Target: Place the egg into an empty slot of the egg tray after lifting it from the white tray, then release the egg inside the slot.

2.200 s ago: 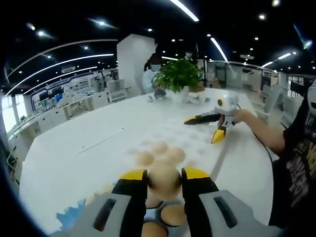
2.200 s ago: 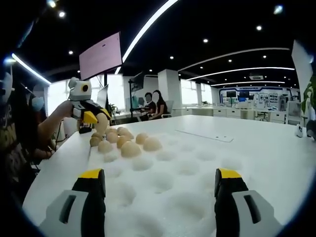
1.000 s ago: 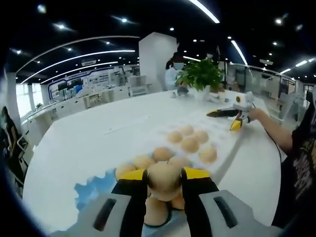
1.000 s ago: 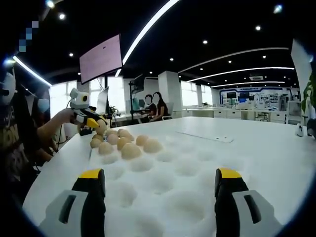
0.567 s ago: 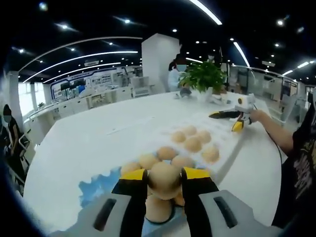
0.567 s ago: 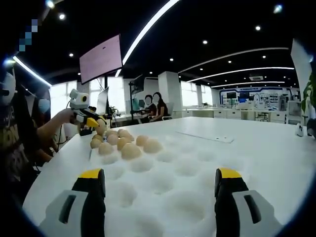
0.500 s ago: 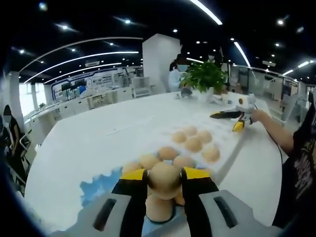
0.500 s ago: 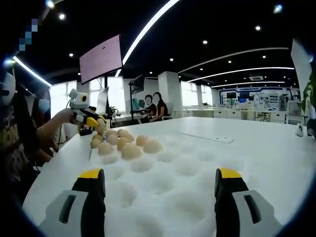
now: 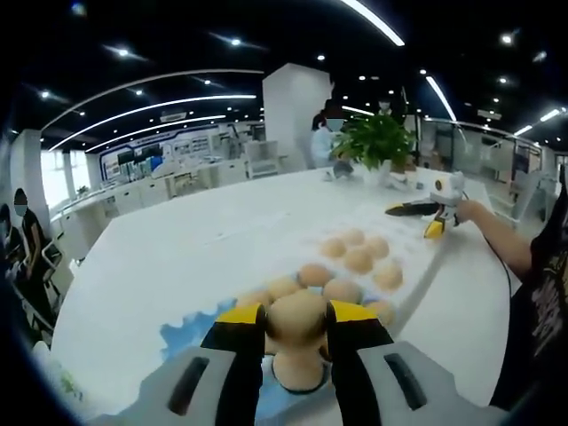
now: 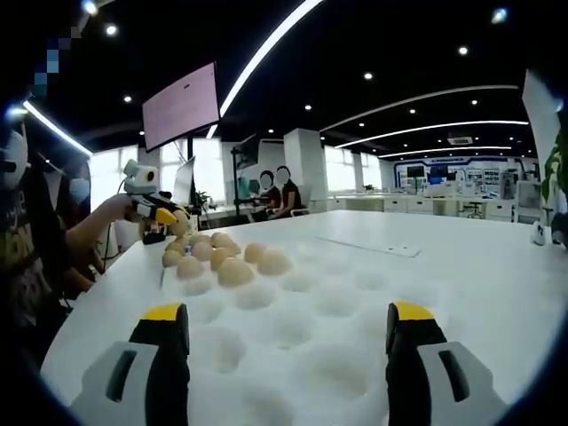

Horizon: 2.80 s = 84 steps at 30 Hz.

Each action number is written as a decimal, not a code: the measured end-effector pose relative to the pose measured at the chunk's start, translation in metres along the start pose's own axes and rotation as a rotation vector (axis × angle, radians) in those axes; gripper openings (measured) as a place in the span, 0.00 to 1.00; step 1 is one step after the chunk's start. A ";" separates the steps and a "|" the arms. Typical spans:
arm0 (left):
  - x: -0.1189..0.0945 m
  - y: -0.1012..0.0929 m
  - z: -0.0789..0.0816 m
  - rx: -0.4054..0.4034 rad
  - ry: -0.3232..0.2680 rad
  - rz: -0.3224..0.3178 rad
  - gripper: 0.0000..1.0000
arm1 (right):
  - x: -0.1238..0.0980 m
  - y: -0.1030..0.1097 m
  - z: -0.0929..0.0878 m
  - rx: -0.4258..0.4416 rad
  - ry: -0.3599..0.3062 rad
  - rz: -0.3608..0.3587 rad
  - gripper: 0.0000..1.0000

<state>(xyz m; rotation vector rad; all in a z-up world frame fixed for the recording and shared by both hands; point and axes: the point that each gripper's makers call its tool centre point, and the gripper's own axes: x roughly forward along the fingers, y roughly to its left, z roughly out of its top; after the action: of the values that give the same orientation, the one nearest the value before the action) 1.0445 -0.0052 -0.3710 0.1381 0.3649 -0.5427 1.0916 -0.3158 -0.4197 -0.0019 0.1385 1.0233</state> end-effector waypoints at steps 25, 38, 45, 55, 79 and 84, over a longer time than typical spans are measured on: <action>-0.010 0.029 -0.038 -0.065 0.060 0.079 0.27 | 0.000 -0.001 0.000 0.001 -0.002 -0.003 0.96; -0.008 0.032 -0.047 -0.103 0.069 0.070 0.27 | 0.000 -0.001 0.000 0.002 -0.003 -0.003 0.96; -0.008 0.035 -0.053 -0.141 0.082 0.075 0.27 | 0.000 -0.001 0.000 0.003 -0.005 -0.004 0.96; -0.009 0.034 -0.054 -0.169 0.077 0.067 0.23 | -0.001 -0.001 0.001 0.005 -0.010 -0.007 0.96; -0.001 0.007 -0.012 -0.093 0.009 0.012 0.33 | -0.001 -0.001 0.001 0.005 -0.012 -0.007 0.96; 0.002 -0.001 -0.005 -0.066 0.009 -0.008 0.36 | -0.001 -0.001 0.001 0.005 -0.012 -0.007 0.96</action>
<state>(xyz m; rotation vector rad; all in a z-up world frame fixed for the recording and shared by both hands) 1.0444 -0.0063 -0.3764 0.0758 0.3918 -0.5375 1.0920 -0.3169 -0.4184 0.0087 0.1300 1.0160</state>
